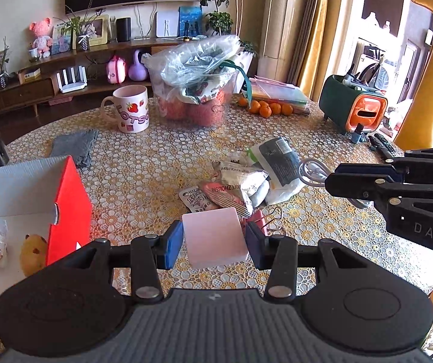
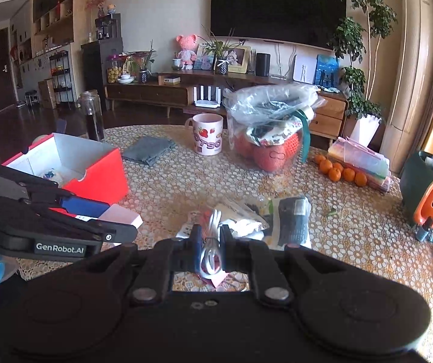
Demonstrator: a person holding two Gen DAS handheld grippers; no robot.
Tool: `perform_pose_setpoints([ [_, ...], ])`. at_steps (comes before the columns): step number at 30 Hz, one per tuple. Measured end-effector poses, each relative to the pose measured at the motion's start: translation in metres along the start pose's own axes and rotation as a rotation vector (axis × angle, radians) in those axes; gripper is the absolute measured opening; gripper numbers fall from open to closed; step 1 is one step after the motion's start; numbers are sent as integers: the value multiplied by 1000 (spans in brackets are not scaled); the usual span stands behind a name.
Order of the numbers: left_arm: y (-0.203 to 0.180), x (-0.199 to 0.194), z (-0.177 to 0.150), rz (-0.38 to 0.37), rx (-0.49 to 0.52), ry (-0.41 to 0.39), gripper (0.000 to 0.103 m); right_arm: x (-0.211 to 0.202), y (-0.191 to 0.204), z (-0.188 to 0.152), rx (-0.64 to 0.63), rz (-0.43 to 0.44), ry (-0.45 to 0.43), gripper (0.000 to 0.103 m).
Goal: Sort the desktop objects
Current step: 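Carry pink pad in left tool and white cable in right tool to shoebox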
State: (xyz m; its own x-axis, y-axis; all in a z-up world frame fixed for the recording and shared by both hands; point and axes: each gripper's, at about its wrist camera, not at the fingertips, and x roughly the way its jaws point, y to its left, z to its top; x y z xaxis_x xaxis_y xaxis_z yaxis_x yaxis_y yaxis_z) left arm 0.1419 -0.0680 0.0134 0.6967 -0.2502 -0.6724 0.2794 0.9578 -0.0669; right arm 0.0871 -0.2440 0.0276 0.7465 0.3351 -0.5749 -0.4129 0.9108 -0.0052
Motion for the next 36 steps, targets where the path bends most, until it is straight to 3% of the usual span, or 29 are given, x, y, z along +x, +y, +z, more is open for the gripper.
perform_pose_setpoints([
  [12, 63, -37, 0, 53, -49, -27, 44, 14, 77, 48, -88, 105, -52, 11],
  [14, 77, -42, -3, 65, -62, -27, 44, 21, 92, 55, -100, 126, -54, 2],
  [21, 128, -45, -14, 126, -114, -16, 44, 64, 140, 73, -155, 166, -25, 0],
  [26, 149, -47, -23, 148, -126, -21, 44, 81, 136, 66, -141, 120, 29, 0],
  [36, 174, -48, -17, 183, -109, -10, 44, 76, 126, 46, -140, 100, 69, 0],
])
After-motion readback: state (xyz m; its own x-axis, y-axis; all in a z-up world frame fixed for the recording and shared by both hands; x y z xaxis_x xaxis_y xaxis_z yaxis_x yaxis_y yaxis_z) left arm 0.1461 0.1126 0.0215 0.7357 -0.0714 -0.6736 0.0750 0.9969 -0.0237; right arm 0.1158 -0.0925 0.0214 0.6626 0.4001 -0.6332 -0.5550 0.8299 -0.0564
